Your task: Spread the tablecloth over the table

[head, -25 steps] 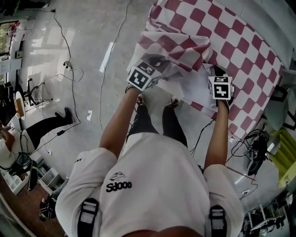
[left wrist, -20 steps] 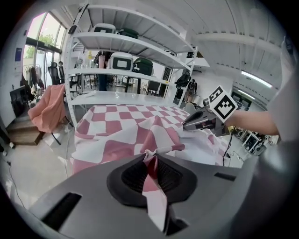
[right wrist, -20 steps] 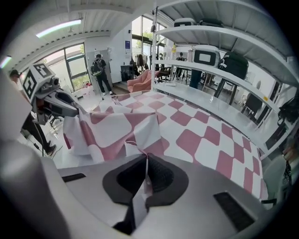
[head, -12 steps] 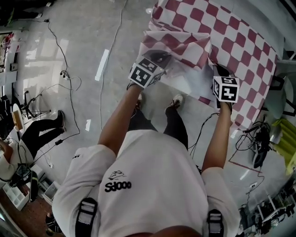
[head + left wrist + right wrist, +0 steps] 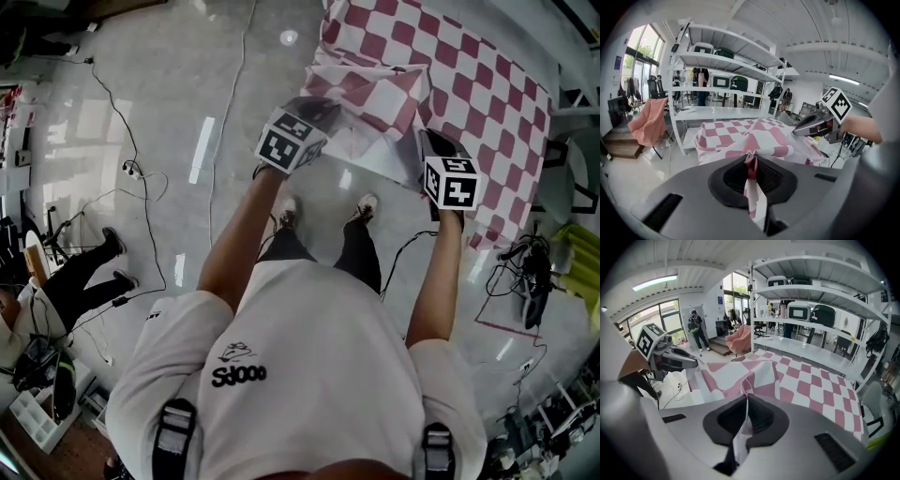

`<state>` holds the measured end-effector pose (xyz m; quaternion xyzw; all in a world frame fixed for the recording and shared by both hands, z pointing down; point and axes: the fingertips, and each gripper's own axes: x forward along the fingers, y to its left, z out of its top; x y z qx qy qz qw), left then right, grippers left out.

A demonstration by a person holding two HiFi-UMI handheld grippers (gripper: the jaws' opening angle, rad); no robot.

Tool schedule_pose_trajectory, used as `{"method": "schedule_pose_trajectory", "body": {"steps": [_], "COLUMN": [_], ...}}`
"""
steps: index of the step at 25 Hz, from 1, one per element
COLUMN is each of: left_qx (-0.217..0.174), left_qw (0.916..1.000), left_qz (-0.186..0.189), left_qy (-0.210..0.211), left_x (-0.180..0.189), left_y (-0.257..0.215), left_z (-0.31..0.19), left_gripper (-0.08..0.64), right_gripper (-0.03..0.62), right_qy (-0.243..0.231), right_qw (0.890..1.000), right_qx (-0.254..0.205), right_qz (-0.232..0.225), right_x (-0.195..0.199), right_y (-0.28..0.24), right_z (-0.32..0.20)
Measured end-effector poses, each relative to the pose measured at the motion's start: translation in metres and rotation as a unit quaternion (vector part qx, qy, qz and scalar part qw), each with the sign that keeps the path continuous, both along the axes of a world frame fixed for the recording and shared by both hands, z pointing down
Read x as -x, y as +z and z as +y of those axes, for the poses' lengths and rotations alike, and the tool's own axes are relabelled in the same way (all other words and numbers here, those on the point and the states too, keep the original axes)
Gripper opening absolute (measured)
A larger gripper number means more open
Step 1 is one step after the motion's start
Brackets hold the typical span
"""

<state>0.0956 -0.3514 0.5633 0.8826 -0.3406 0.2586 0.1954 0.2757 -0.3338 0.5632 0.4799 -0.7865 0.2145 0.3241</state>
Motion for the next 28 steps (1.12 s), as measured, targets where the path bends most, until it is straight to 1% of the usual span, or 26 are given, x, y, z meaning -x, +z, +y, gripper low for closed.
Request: {"method": "schedule_pose_trajectory", "body": {"steps": [6,12,16,24,28], "left_qx": [-0.018,-0.034,-0.040,-0.042,-0.047], "left_qw": [0.9997,0.9989,0.9984,0.9985,0.9987], "left_qz": [0.008,0.010,0.011,0.016,0.015], "left_qy": [0.013,0.032,0.038,0.029,0.017], "left_x": [0.032,0.067,0.087,0.135,0.160], "left_y": [-0.016,-0.031,-0.033,-0.036,-0.037], "left_z": [0.010,0.021,0.029,0.047,0.058], "left_gripper": [0.046,0.045,0.046,0.046,0.046], "right_gripper": [0.023,0.023,0.023,0.023,0.023], "right_qy": [0.007,0.018,0.026,0.018,0.007], "right_qw": [1.000,0.999,0.999,0.999,0.998], "right_qx": [-0.009,-0.034,-0.043,-0.048,-0.054], "right_qz": [-0.013,-0.013,-0.013,-0.008,-0.011], "right_x": [0.044,0.083,0.103,0.147,0.171], "right_y": [-0.017,-0.032,-0.034,-0.041,-0.043], "right_z": [0.022,0.038,0.051,0.075,0.082]}}
